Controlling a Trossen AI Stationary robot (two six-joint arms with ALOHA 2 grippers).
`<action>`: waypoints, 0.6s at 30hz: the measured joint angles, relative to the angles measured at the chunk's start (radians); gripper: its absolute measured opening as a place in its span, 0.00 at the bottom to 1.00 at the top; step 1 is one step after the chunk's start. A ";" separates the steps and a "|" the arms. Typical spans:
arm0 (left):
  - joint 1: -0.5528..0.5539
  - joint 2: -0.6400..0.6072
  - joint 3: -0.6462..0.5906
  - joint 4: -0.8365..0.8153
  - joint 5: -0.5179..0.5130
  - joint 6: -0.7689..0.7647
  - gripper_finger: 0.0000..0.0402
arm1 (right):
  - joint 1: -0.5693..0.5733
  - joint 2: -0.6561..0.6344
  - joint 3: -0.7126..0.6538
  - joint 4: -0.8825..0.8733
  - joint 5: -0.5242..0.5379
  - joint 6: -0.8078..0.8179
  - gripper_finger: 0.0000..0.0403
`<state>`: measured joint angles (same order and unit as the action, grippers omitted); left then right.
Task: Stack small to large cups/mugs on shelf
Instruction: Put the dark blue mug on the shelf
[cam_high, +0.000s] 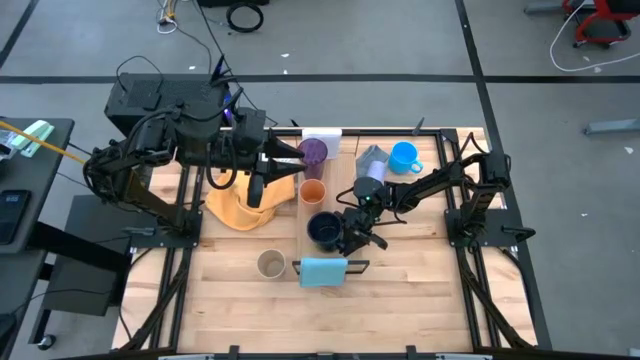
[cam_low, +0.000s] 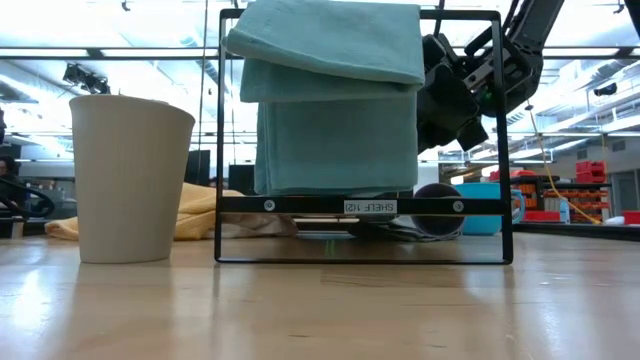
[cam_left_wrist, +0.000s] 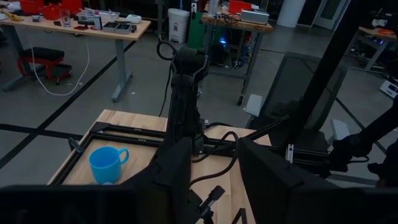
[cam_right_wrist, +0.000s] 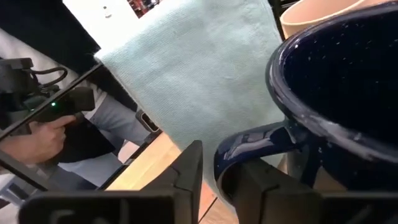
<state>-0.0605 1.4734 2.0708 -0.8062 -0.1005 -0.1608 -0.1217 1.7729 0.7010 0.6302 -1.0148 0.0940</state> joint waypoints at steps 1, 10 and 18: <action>0.000 0.000 0.000 0.000 0.000 0.000 0.34 | 0.000 0.000 0.000 0.000 0.000 0.001 0.20; 0.000 0.000 0.000 0.000 0.000 0.000 0.36 | 0.001 0.000 0.000 0.002 -0.005 0.019 0.19; 0.000 0.000 0.000 0.000 0.000 0.000 0.35 | 0.001 0.000 0.000 0.003 -0.010 0.045 0.22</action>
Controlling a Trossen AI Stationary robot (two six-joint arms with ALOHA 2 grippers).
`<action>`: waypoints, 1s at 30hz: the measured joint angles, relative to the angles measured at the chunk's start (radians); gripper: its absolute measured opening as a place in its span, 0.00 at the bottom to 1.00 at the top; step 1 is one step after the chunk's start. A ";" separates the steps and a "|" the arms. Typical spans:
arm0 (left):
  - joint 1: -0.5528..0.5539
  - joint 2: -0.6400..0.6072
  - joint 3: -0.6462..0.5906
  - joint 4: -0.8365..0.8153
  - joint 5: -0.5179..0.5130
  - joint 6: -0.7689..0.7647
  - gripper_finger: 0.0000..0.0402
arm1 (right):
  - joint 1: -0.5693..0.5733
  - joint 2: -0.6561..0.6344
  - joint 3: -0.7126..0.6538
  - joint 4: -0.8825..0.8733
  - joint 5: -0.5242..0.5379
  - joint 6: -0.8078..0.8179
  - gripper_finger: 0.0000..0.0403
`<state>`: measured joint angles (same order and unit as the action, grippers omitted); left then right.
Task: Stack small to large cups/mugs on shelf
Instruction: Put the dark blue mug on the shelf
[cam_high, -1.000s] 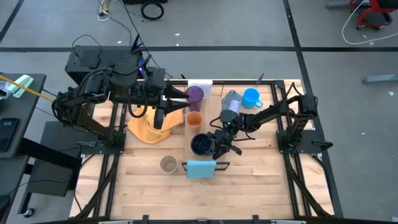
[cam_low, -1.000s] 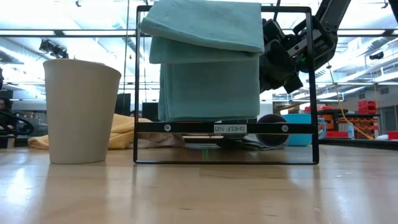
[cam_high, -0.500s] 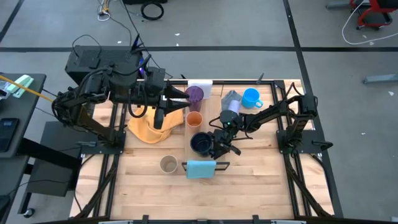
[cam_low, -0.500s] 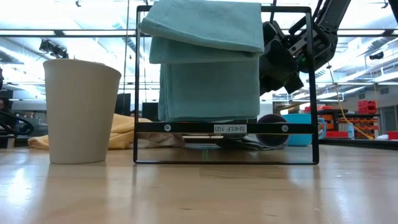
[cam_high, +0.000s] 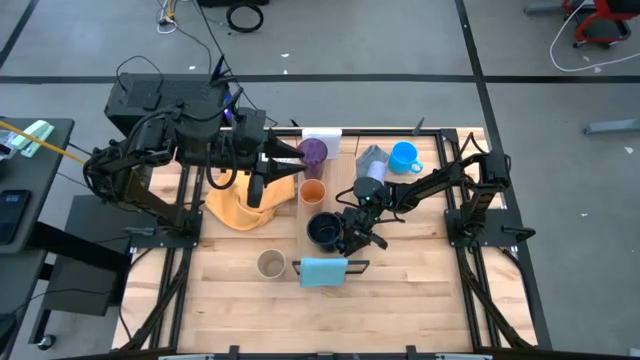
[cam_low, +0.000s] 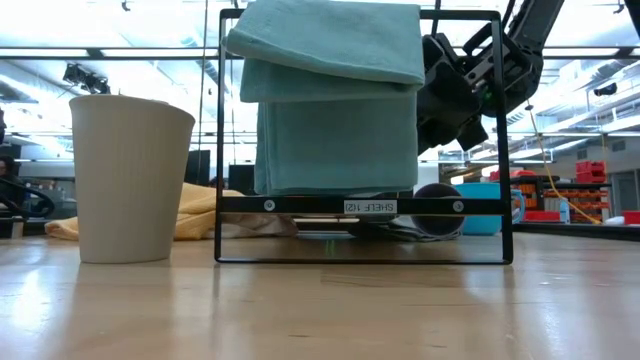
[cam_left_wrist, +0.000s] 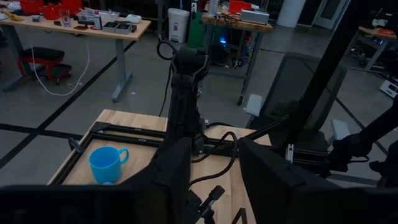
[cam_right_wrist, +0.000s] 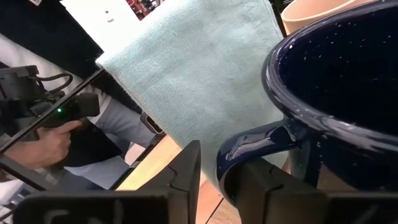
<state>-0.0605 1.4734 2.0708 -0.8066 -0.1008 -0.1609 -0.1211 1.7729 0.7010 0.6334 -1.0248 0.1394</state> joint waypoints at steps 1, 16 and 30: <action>0.000 0.000 0.000 0.000 0.000 0.000 0.35 | 0.000 0.000 0.000 0.000 -0.001 0.000 0.23; 0.000 0.000 0.000 0.000 0.000 0.000 0.37 | 0.000 0.000 0.000 0.000 -0.002 0.026 0.35; 0.000 0.000 0.000 0.000 0.000 0.000 0.36 | 0.000 0.000 -0.001 -0.064 0.119 -0.028 0.35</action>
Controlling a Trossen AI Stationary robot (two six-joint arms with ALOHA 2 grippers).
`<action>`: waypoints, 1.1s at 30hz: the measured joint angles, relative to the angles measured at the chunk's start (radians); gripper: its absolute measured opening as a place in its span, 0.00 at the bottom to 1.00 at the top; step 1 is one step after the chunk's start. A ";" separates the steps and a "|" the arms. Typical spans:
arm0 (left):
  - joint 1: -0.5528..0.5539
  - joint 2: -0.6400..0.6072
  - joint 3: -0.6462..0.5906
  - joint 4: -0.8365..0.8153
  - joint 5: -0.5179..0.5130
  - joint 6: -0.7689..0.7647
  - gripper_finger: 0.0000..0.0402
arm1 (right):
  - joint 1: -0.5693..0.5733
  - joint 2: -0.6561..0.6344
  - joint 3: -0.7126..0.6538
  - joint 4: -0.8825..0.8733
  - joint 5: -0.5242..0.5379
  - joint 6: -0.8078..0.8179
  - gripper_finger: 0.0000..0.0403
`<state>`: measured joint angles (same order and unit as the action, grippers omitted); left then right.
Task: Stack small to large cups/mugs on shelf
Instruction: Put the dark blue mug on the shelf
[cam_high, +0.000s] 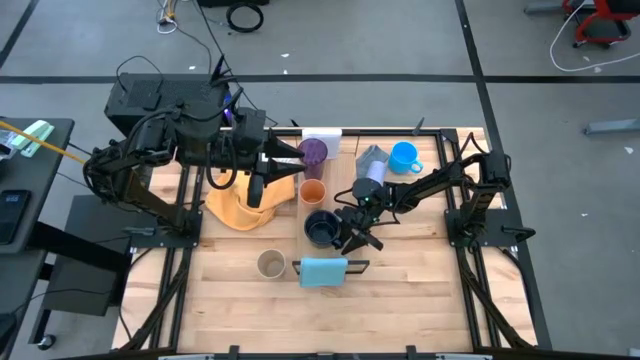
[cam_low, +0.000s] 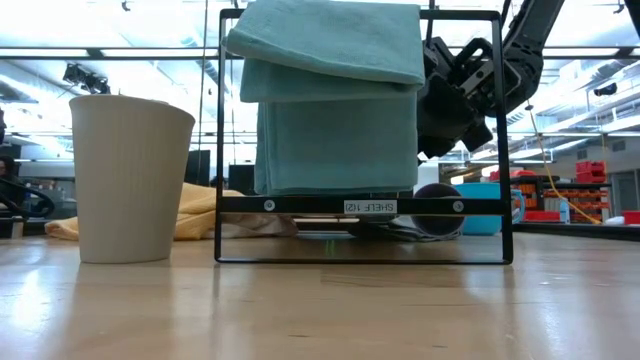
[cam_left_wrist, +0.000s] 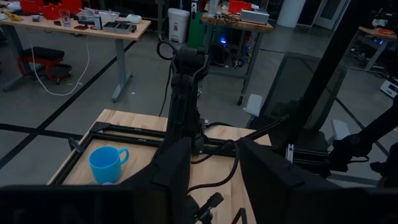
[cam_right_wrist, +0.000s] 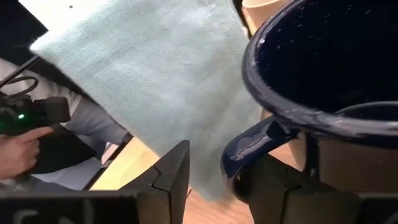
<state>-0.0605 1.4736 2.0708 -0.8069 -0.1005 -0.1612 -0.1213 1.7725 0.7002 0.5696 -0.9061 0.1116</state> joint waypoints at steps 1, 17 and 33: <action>0.000 0.000 0.000 0.000 0.000 0.000 0.37 | -0.001 0.000 0.000 0.000 0.004 0.000 0.35; 0.000 0.000 0.000 -0.007 0.000 0.000 0.37 | -0.010 0.000 0.000 -0.024 0.027 0.000 0.35; 0.000 0.000 0.000 -0.020 0.000 0.000 0.36 | -0.060 -0.111 0.000 -0.218 0.023 -0.087 0.35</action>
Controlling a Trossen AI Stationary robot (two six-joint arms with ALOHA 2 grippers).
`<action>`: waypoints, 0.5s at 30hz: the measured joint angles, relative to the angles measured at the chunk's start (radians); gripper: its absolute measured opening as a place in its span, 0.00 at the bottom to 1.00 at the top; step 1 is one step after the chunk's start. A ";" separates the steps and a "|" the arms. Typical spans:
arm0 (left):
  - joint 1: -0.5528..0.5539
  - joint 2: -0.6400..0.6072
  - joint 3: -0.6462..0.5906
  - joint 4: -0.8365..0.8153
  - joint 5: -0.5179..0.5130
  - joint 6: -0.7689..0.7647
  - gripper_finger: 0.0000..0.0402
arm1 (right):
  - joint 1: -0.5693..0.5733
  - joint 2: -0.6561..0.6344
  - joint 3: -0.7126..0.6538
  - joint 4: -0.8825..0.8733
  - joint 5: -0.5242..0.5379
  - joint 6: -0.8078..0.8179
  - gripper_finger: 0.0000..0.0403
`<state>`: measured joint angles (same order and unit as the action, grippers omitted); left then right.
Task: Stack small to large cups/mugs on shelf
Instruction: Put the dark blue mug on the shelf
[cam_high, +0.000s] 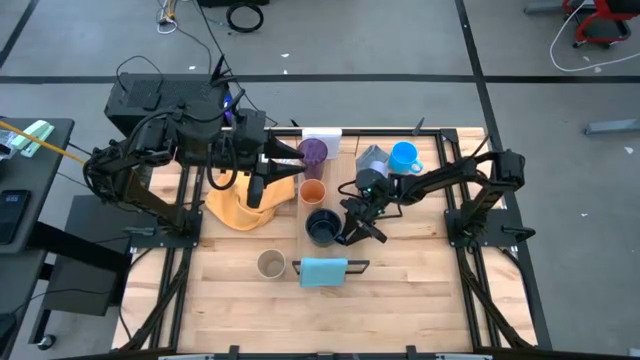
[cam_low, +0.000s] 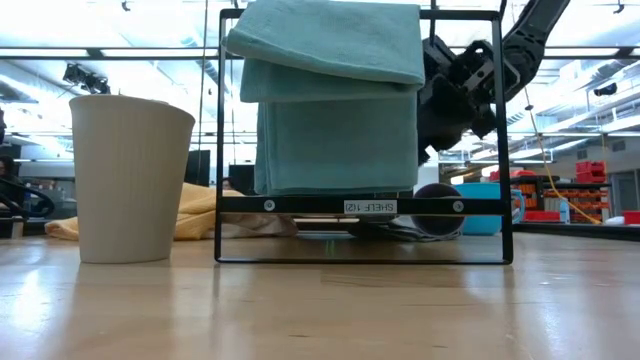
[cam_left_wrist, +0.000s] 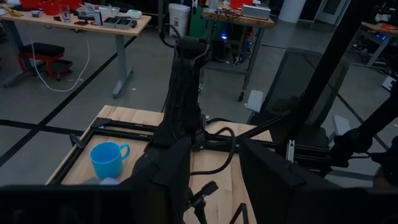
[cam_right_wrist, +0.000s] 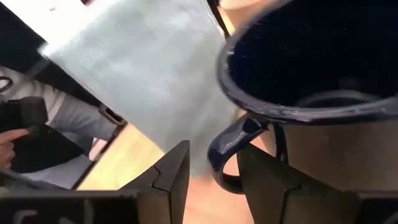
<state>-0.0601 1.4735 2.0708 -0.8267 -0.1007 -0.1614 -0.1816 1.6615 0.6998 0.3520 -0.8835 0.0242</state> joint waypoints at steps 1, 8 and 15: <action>0.000 0.000 0.000 -0.001 0.000 0.000 0.36 | -0.005 -0.003 0.000 -0.030 0.001 -0.012 0.35; 0.000 0.000 0.000 -0.002 0.000 -0.002 0.38 | -0.013 -0.007 0.000 -0.072 0.002 -0.050 0.35; 0.000 0.000 0.000 -0.002 0.000 -0.004 0.36 | -0.043 -0.007 0.000 -0.106 -0.037 -0.051 0.35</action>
<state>-0.0602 1.4738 2.0708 -0.8287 -0.1005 -0.1654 -0.2243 1.6547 0.6998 0.2456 -0.9207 -0.0270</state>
